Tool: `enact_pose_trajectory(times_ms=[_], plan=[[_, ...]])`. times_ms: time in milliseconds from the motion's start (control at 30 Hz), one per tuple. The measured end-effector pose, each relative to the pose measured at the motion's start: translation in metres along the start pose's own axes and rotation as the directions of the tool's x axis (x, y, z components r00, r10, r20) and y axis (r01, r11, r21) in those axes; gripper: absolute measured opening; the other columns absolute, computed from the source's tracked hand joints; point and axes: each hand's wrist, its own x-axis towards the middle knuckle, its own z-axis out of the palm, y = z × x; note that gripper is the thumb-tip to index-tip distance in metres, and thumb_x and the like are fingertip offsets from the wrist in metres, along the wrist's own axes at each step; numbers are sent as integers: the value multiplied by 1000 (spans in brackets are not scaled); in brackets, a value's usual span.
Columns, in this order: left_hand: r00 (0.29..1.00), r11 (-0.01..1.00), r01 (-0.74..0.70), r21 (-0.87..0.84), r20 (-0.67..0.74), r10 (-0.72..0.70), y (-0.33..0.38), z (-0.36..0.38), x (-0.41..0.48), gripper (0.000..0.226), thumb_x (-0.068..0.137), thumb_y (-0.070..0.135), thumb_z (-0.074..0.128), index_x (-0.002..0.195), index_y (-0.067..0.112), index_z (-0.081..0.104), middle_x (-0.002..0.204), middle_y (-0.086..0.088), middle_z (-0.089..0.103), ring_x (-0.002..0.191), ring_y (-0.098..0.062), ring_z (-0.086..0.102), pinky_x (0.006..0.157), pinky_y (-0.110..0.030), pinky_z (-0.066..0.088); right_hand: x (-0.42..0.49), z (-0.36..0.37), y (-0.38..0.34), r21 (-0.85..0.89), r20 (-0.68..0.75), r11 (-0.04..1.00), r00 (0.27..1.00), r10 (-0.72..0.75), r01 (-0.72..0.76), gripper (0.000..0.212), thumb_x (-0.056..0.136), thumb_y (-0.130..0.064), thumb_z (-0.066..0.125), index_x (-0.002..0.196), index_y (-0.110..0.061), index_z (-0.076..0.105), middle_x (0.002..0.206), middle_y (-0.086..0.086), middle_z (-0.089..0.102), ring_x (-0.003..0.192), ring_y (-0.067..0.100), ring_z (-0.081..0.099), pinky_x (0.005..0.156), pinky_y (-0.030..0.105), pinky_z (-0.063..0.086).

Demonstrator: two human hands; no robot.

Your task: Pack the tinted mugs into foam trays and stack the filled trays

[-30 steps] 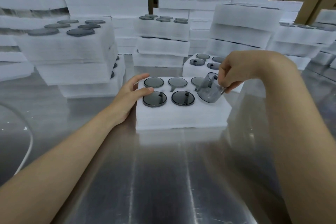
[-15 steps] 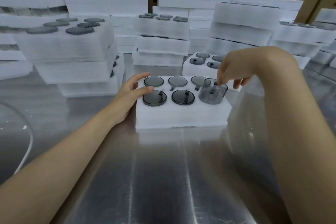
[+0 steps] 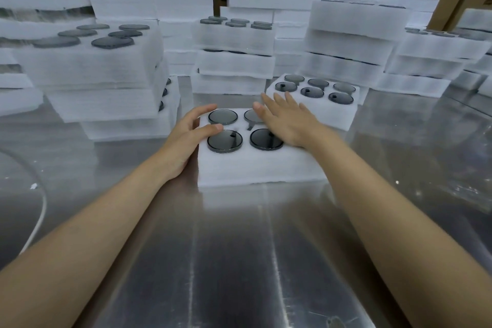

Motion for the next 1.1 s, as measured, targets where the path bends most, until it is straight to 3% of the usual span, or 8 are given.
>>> enact_pose_trajectory(times_ms=[167, 267, 333, 400, 567, 767, 933, 1100], plan=[[1000, 1000, -7, 6, 17, 7, 3, 1, -2, 57, 66, 33, 73, 121, 41, 59, 142, -2, 50, 140, -24, 36, 117, -46, 28, -9, -11, -2, 321, -67, 946, 997, -26, 47, 47, 96, -61, 13, 126, -47, 47, 137, -7, 42, 143, 17, 21, 117, 43, 14], [992, 999, 15, 38, 125, -19, 7, -2, -6, 65, 68, 31, 67, 129, 46, 50, 145, 9, 42, 138, -16, 37, 118, -40, 27, -17, -29, 12, 727, -174, 686, 973, 154, 21, 35, 99, -47, 33, 122, -34, 56, 119, -22, 50, 118, 6, 42, 95, 24, 29], [982, 998, 29, 47, 188, -37, 8, -3, -7, 73, 68, 25, 65, 132, 50, 43, 152, 8, 34, 138, -17, 37, 118, -41, 26, -21, -33, 32, 704, -247, 711, 941, 232, 9, 21, 97, -33, 43, 108, -28, 60, 103, -17, 57, 108, 12, 53, 84, 24, 37], [984, 996, 16, 92, 175, -32, 8, -2, -8, 81, 66, 22, 61, 138, 48, 36, 156, 4, 29, 143, -22, 31, 119, -45, 23, -29, -25, 46, 714, -213, 698, 930, 300, -62, 12, 93, -27, 50, 97, -23, 60, 93, -8, 58, 91, 17, 55, 76, 27, 41], [998, 997, -29, 66, -46, 32, 4, 4, -9, 83, 68, 16, 62, 144, 38, 35, 153, 8, 30, 140, -1, 26, 116, -35, 30, -42, 2, 51, 926, 31, 343, 938, 345, -156, 14, 68, -23, 53, 54, -24, 58, 66, -2, 59, 60, 22, 53, 63, 31, 39], [953, 984, -108, -139, -295, 63, -2, 13, 5, 63, 81, -4, 69, 136, 17, 46, 132, 2, 57, 112, 1, 59, 93, -21, 50, -21, 11, 63, 974, -98, 224, 936, 339, 21, 23, 94, -12, 55, 113, -16, 66, 113, 8, 70, 106, 24, 66, 95, 38, 52], [916, 989, -116, -89, -394, 72, -4, 13, 7, 44, 83, 16, 75, 120, 22, 54, 120, 6, 64, 113, -9, 62, 104, -36, 47, -22, 7, 63, 999, 50, -23, 996, 70, -48, 29, 98, -24, 48, 123, -19, 63, 122, 1, 67, 105, 14, 67, 75, 27, 57], [961, 990, -81, -115, -271, 47, -4, 6, 10, 59, 84, 31, 73, 135, 26, 46, 120, 17, 64, 108, 2, 63, 98, -26, 49, -23, 13, 54, 956, -84, 294, 963, 258, 4, 42, 98, -15, 49, 138, -26, 50, 135, -5, 56, 115, 6, 58, 97, 23, 47]])
